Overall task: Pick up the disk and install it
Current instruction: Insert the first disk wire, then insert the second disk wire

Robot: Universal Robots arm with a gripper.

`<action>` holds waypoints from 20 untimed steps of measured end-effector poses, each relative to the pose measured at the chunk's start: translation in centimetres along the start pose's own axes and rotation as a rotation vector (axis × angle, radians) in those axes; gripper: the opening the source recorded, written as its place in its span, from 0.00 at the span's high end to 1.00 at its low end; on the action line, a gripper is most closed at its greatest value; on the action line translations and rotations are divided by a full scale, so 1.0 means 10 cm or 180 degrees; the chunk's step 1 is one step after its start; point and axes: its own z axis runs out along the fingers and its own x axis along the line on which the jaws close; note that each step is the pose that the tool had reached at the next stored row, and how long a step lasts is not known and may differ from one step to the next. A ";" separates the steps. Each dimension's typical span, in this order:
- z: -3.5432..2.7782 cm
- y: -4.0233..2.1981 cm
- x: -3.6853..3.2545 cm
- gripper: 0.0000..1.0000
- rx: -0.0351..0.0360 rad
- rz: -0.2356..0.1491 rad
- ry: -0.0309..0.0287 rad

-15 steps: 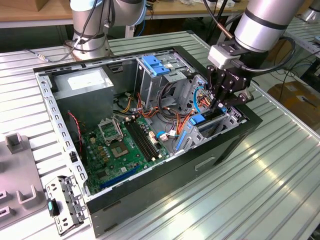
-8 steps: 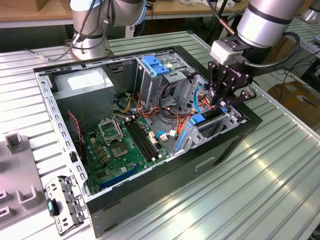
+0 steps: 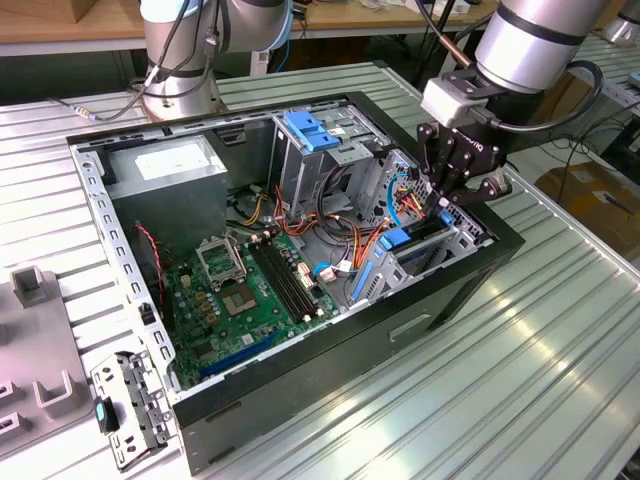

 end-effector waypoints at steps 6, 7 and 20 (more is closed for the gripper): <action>0.000 0.000 -0.002 0.89 0.0000 0.0000 0.0000; 0.000 0.000 -0.002 0.89 0.0000 0.0000 0.0000; 0.001 0.061 -0.002 0.89 0.0000 0.0000 0.0000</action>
